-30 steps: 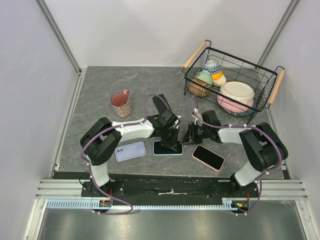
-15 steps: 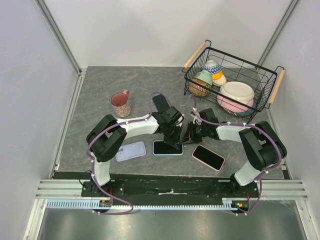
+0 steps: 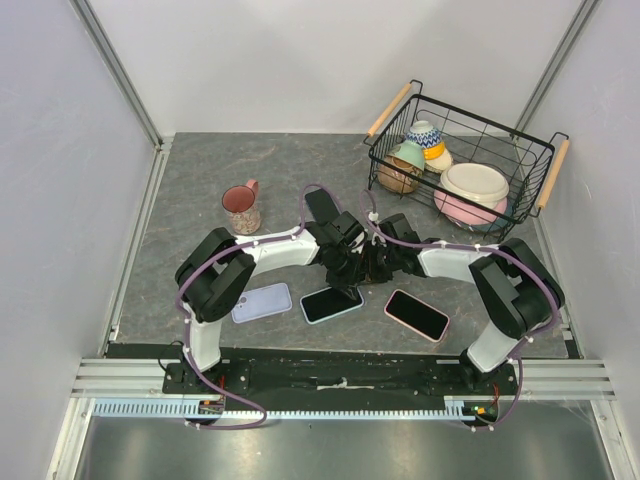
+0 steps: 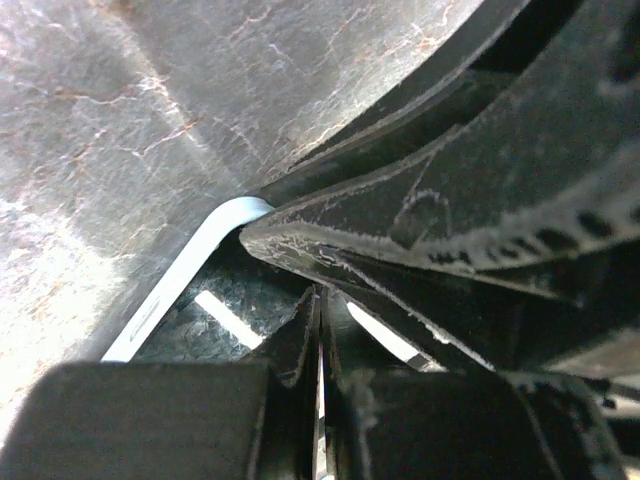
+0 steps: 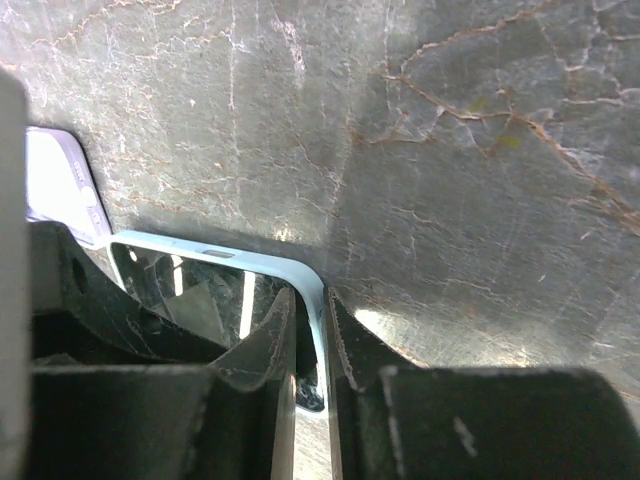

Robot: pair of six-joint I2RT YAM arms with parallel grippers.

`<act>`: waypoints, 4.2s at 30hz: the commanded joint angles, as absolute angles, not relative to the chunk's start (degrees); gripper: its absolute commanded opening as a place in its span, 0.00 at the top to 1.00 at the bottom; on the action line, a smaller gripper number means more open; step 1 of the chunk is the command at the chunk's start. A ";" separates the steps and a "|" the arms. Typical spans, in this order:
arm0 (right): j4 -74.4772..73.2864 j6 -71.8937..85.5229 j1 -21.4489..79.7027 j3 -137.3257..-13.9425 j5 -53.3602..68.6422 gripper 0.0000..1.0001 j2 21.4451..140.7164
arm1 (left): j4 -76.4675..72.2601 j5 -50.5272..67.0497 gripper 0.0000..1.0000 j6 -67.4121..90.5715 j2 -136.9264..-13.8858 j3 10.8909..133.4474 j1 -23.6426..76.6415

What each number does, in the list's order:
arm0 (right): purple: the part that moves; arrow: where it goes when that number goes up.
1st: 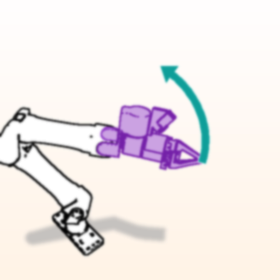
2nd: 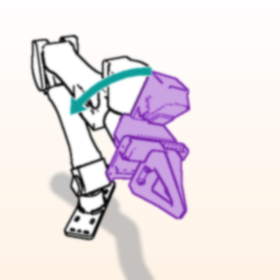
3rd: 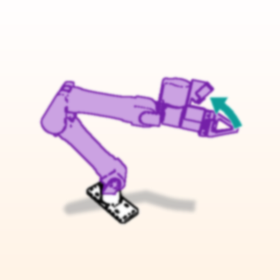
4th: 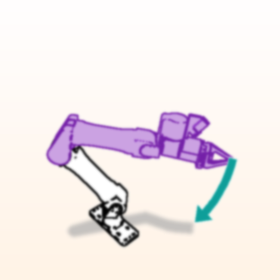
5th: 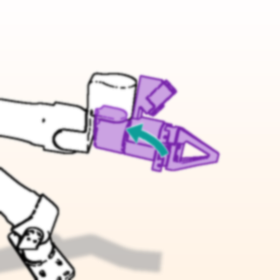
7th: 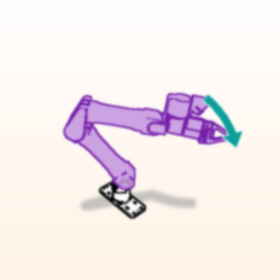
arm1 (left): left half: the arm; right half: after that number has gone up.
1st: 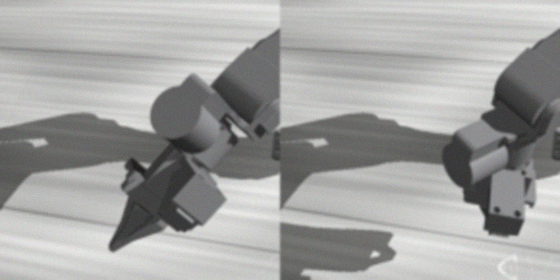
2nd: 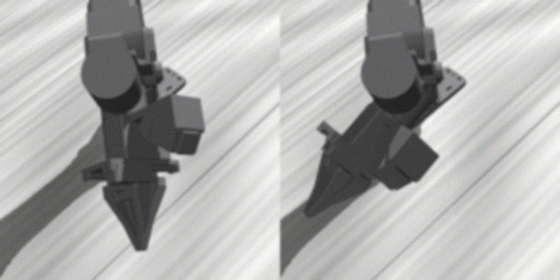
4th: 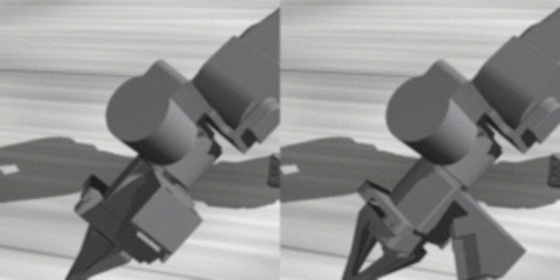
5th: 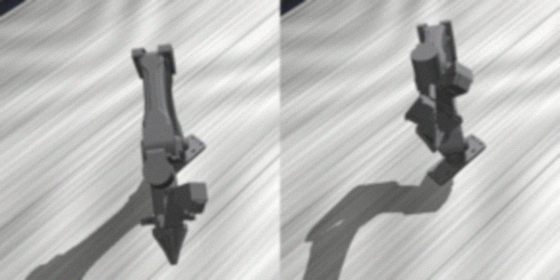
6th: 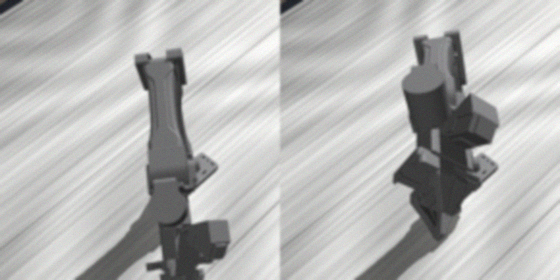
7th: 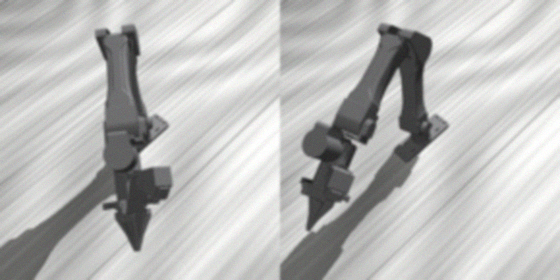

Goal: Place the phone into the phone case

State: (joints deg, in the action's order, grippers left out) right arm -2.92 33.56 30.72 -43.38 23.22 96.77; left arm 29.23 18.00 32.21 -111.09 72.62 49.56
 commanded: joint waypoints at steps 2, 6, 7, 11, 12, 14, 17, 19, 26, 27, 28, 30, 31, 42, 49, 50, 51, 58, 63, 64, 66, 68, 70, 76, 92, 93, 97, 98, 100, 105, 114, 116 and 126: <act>-10.89 30.32 34.44 -40.69 0.36 0.98 102.84 | 32.52 12.14 0.98 29.53 -111.89 72.60 49.39; -11.86 30.41 35.59 -40.43 -2.81 1.00 100.20 | 31.82 8.27 0.98 30.15 -107.41 70.93 49.22; -12.04 30.32 35.60 -40.43 -3.07 1.00 99.67 | 31.12 7.74 0.98 30.41 -104.71 70.23 49.13; -11.61 30.15 35.60 -40.17 -1.85 1.00 96.25 | 25.51 5.80 0.96 32.25 -96.02 63.83 48.43; -11.60 30.23 35.60 -40.25 -0.63 1.00 95.63 | 24.53 5.71 0.91 32.52 -93.98 62.50 48.25; -10.82 30.23 35.60 -40.08 -0.17 0.98 93.36 | 21.38 5.19 0.84 33.66 -87.32 58.21 47.64; -9.85 30.67 35.68 -39.90 3.77 0.94 89.93 | 18.55 5.44 0.64 35.58 -80.36 51.71 46.24; -9.41 31.28 35.60 -39.73 5.70 0.72 87.90 | 15.92 8.33 0.51 36.82 -73.94 46.53 44.05; -7.74 33.04 35.07 -38.32 9.75 0.33 78.94 | 12.75 18.01 0.43 41.65 -61.62 34.73 36.57; -7.56 32.96 34.89 -38.15 10.54 0.30 78.23 | 12.74 18.28 0.43 41.83 -61.00 33.93 36.04; -7.30 33.13 34.63 -37.80 11.33 0.25 77.61 | 12.92 18.28 0.43 41.92 -59.60 32.45 35.17; -6.59 33.49 33.49 -37.36 13.97 0.21 76.03 | 12.83 18.72 0.43 41.84 -59.15 31.56 34.37; -6.50 33.66 33.14 -37.27 14.93 0.19 75.68 | 12.83 18.89 0.43 41.84 -59.24 31.03 33.76; -5.63 33.66 29.01 -35.33 19.86 0.17 73.74 | 11.25 17.50 0.50 39.20 -67.31 33.05 33.31; -5.54 33.22 28.04 -35.25 21.00 0.17 74.09 | 10.03 16.52 0.51 37.71 -72.93 34.10 33.31; -5.45 33.22 27.95 -35.16 21.09 0.17 74.09 | 9.58 16.78 0.52 37.62 -73.73 34.10 33.40; -5.45 33.31 27.95 -35.16 21.09 0.16 74.00 | 8.97 17.31 0.53 37.62 -74.61 34.10 33.40; -5.54 33.22 26.28 -34.98 21.62 0.16 72.95 | 5.72 22.58 0.62 37.71 -82.25 35.15 33.40; -5.54 33.05 25.23 -34.72 22.23 0.16 71.99 | 2.12 26.27 0.71 39.63 -84.55 35.25 33.57; -5.80 32.96 25.05 -34.80 22.24 0.16 71.90 | 1.41 26.80 0.72 40.07 -84.81 35.42 33.66; -5.89 32.96 24.87 -34.89 22.50 0.16 71.72 | -2.00 28.38 0.73 41.56 -85.78 35.59 33.84; -6.06 32.87 24.61 -34.89 22.67 0.16 71.54 | -3.51 28.91 0.74 42.19 -87.44 36.47 34.27; -6.24 32.87 24.35 -34.80 22.76 0.16 71.02 | -3.60 28.57 0.74 42.45 -88.94 38.93 35.42; -7.47 32.52 23.47 -34.98 22.85 0.16 68.91 | -6.32 30.06 0.76 44.38 -96.93 46.31 38.84; -10.11 30.32 21.18 -34.37 22.94 0.16 66.71 | -10.02 30.85 0.72 48.08 -107.05 57.83 44.65; -10.28 30.32 21.09 -34.37 22.77 0.16 66.27 | -9.41 30.07 0.70 47.38 -106.27 57.66 44.65; -10.90 30.23 21.09 -34.19 22.32 0.15 65.57 | -4.85 26.03 0.63 43.69 -101.53 57.04 44.56; -10.99 30.06 21.09 -34.28 22.32 0.15 65.65 | -3.53 24.45 0.58 42.90 -100.30 56.95 44.47; -11.77 29.62 21.09 -34.80 22.33 0.15 65.57 | -0.37 19.53 0.54 40.44 -96.09 56.34 44.47; -12.13 29.44 21.09 -34.98 22.41 0.14 65.04 | 8.78 4.00 0.45 36.22 -86.76 53.19 44.47; -12.66 28.39 21.18 -35.60 23.38 0.14 67.15 | 15.03 -15.18 0.45 35.42 -60.23 41.50 44.47; -12.66 28.04 21.27 -35.51 23.38 0.14 67.50 | 16.08 -17.39 0.45 36.03 -55.14 38.69 44.47; -11.78 26.89 26.61 -37.70 22.33 0.15 72.33 | 21.62 -22.06 0.35 36.12 -36.31 36.47 44.47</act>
